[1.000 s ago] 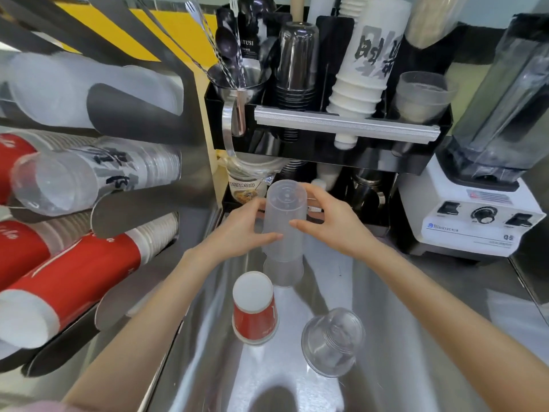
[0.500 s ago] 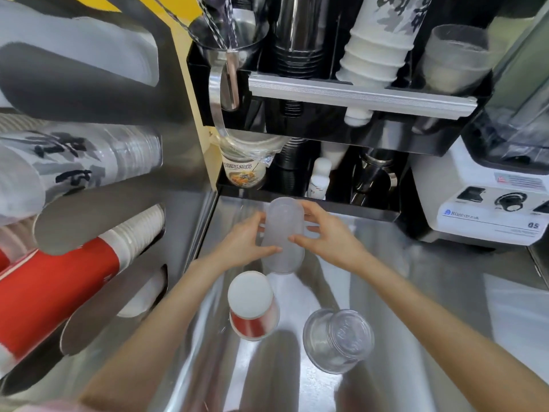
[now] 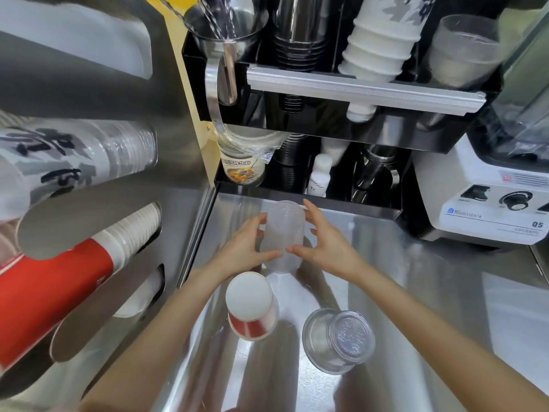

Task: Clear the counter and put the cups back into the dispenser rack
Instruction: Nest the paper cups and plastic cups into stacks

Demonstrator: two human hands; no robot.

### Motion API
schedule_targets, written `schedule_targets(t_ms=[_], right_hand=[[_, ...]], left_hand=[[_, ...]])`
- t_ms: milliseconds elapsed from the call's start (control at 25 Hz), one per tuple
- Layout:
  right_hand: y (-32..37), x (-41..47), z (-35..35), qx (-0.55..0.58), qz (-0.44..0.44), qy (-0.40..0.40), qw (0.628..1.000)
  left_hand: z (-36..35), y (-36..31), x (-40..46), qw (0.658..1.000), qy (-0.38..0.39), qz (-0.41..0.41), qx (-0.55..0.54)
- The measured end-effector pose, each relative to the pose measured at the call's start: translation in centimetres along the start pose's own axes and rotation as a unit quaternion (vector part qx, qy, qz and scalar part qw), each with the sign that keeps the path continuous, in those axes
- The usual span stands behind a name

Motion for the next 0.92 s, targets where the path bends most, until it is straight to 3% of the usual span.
schedule_targets(t_ms=[240,360,680,920], right_hand=[[-1.1,0.7,-0.9,-0.004,-0.035,0.026,0.999],[-1.2,1.2,-1.2,0.009,-0.007,0.012,1.000],[-0.8,1.4,-0.9,-0.035,0.029,-0.008,0.999],[0.3,0.6,0.2,-0.006,0.023,-0.032,0.999]], left_hand=[[-0.8,2.2,0.6,0.998,0.051,0.037,0.017],[-1.1,2.7,0.9,0.997,0.063,0.053,0.002],[-1.5,2.2,1.3,0.997,0.034,0.053,-0.053],[-0.8,0.9,0.9,0.996,0.019,0.040,-0.077]])
Point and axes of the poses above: each hand's wrist, its own x-axis towards the middle knuckle, its own z-axis out of the back of the hand, y = z × x, the point moved 2 cm from there along x, towards the middle knuckle, and after that the axes turned 2 degrees about -y, right-handed, at the moved point
